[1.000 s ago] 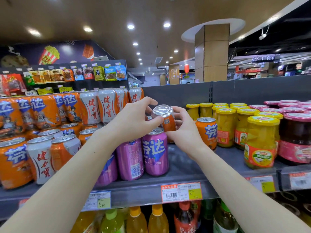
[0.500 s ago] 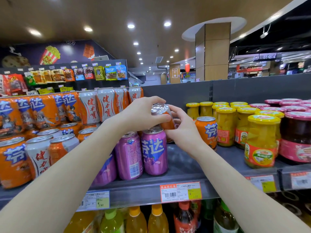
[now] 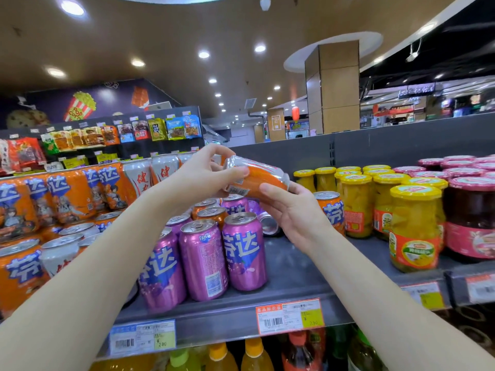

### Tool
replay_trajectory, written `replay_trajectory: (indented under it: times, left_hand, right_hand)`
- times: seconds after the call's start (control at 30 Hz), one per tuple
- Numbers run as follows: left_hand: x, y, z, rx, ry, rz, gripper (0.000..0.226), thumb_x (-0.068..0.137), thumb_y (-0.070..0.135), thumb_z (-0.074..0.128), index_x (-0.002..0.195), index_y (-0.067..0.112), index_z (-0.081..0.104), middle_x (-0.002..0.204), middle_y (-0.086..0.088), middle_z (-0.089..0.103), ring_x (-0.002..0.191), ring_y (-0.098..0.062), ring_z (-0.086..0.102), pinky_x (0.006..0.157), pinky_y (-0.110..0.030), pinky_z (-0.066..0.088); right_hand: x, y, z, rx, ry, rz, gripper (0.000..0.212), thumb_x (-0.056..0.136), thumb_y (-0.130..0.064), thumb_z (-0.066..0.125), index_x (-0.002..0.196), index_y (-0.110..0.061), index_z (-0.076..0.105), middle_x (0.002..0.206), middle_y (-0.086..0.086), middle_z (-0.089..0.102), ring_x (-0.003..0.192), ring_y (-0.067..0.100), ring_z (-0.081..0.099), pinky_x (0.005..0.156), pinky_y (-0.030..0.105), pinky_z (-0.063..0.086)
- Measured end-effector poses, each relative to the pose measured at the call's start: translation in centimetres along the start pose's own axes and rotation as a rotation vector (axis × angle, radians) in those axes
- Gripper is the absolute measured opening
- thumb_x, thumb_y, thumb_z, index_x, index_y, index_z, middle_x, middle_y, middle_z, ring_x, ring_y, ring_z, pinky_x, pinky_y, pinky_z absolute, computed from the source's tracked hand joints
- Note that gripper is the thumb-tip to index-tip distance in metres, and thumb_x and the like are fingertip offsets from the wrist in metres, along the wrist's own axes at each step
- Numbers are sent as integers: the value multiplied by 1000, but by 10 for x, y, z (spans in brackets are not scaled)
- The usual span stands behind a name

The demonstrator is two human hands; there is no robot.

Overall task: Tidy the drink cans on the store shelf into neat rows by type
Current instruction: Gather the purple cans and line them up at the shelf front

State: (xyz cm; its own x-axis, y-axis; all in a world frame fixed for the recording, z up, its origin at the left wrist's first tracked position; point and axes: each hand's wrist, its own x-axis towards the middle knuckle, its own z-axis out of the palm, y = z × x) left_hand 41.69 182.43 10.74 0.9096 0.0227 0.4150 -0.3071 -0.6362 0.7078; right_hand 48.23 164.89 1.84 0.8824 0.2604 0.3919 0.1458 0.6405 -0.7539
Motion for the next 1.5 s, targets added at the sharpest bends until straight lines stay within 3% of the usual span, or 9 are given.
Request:
replay_trajectory:
  times: [0.13, 0.23, 0.33, 0.53, 0.77, 0.93, 1.03, 1.13, 1.5]
  left_hand:
    - [-3, -2, -3, 215, -25, 1, 56, 72, 57, 82, 114, 31, 54, 97, 4, 73, 85, -12, 69, 70, -30, 50]
    - [-4, -3, 3, 281, -103, 0, 70, 66, 62, 82, 124, 35, 55, 102, 8, 73, 89, -9, 71, 78, -31, 56]
    - [-2, 0, 8, 301, -84, 36, 73, 61, 64, 80, 125, 37, 58, 100, 10, 75, 87, -7, 73, 85, -35, 60]
    - [-3, -1, 18, 330, -76, 73, 69, 62, 48, 91, 117, 33, 53, 95, 11, 73, 83, -3, 71, 77, -30, 60]
    - [-1, -4, 10, 368, -129, 82, 86, 73, 44, 86, 144, 37, 39, 113, 12, 62, 99, -7, 66, 85, -30, 58]
    - [1, -2, 1, 341, -313, -32, 62, 85, 31, 73, 141, 37, 48, 121, 6, 62, 109, -9, 63, 89, -27, 51]
    - [6, -9, -5, 373, -287, -67, 43, 92, 33, 65, 134, 32, 57, 123, 8, 62, 110, -7, 59, 81, -22, 48]
    - [9, -18, -3, 441, -270, -56, 36, 91, 41, 70, 124, 30, 63, 113, 10, 71, 104, -7, 66, 82, -24, 52]
    - [16, -23, 2, 600, -284, 20, 33, 87, 51, 73, 113, 32, 69, 111, 8, 70, 98, -9, 66, 82, -29, 56]
  right_hand:
    - [1, 1, 6, 197, 54, -87, 70, 72, -2, 81, 134, 5, 51, 125, 26, 66, 111, 35, 69, 85, 33, 59]
    - [-1, -5, 11, 233, 20, -76, 52, 80, -1, 75, 128, 7, 57, 120, 25, 69, 99, 29, 72, 79, 31, 60]
    - [-3, -11, 13, 132, -42, -42, 28, 92, -4, 66, 120, 1, 63, 117, 23, 71, 97, 26, 73, 79, 31, 61]
    - [2, -16, 16, -223, -25, -133, 60, 80, -11, 83, 133, -16, 54, 118, 11, 71, 103, 28, 73, 81, 45, 62]
    - [10, -3, 10, -527, 2, -92, 60, 69, -18, 91, 120, -25, 60, 106, 6, 75, 93, 19, 74, 73, 36, 62]
    - [15, 4, 14, -659, -17, 25, 52, 70, -21, 91, 109, -23, 57, 103, 3, 72, 88, 16, 74, 64, 27, 58]
    - [18, 11, 13, -701, -42, 59, 56, 68, -18, 92, 115, -19, 62, 101, 3, 74, 87, 16, 74, 57, 22, 54]
    - [15, 13, 11, -728, -94, 81, 37, 77, -16, 86, 108, -25, 67, 96, -2, 76, 81, 8, 72, 52, 16, 50]
    - [14, 13, -3, -836, -196, 139, 20, 81, -19, 83, 97, -28, 76, 96, -6, 79, 91, 8, 71, 67, 22, 51]
